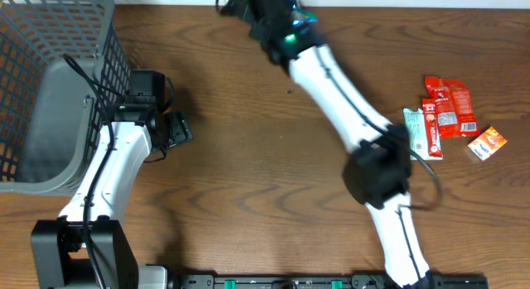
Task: Scan the item barcode
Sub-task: 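Carry the gloves pack right and lower it beside the scanned items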
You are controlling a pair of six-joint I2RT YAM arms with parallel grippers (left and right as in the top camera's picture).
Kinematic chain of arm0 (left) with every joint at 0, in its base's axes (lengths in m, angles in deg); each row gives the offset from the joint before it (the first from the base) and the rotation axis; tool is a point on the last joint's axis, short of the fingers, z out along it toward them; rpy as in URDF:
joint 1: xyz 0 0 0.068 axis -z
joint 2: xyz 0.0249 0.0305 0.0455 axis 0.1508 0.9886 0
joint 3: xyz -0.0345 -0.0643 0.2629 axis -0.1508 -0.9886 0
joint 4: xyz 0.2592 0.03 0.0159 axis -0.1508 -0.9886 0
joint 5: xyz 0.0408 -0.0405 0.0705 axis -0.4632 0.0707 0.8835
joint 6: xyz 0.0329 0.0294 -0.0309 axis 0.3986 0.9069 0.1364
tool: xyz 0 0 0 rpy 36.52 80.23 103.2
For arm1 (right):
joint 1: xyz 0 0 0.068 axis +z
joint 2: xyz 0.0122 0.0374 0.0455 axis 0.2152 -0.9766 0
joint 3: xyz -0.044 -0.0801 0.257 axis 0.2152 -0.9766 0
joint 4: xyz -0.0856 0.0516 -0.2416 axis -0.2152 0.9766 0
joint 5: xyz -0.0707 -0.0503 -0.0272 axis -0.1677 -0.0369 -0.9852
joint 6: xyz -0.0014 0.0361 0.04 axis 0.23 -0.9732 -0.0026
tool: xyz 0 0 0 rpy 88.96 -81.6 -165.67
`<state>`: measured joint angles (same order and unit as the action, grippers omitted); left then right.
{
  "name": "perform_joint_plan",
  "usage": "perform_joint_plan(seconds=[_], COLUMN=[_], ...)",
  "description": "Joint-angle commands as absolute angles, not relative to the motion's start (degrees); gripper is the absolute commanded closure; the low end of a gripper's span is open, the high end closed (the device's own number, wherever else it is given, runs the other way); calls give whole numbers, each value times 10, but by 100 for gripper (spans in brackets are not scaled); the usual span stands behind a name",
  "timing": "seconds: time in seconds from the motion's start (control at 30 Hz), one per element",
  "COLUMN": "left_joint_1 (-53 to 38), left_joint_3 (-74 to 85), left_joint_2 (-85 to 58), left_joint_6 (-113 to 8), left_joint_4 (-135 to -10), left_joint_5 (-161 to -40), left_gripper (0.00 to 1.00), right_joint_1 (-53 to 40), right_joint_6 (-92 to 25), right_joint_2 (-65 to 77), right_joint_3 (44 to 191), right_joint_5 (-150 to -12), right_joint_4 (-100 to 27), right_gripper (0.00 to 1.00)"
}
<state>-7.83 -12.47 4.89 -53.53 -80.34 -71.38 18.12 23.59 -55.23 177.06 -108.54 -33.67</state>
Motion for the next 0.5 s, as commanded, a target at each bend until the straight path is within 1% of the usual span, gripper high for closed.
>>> perform_joint_plan(seconds=[0.0, 0.07, 0.1, 0.17, 0.27, 0.37, 0.47], left_joint_1=[-81, -81, -81, -81, -81, -81, -81], left_joint_3=[-121, -121, -121, -121, -121, -121, -121], left_joint_2=[52, 52, 52, 52, 52, 52, 52], left_joint_6=[-534, -534, -534, -534, -534, -534, -534], left_joint_4=[-807, -807, -807, -807, -807, -807, -807], left_joint_5=[-711, -711, -711, -711, -711, -711, -711], left_gripper=[16, 16, 16, 16, 16, 16, 16], right_joint_1=[159, 149, 137, 117, 59, 2, -43], right_joint_6=[46, 1, -35, -72, -86, -86, -87], right_joint_2=[-445, -416, -393, -372, -365, -367, -367], right_joint_3=[1779, 1779, 1779, 1779, 1777, 1732, 1668], right_joint_5=[-1012, -983, -964, -951, -883, -851, -851], right_joint_4=[-240, -165, -91, 6, 182, 248, 236], right_gripper=[99, 99, 99, 99, 99, 99, 99])
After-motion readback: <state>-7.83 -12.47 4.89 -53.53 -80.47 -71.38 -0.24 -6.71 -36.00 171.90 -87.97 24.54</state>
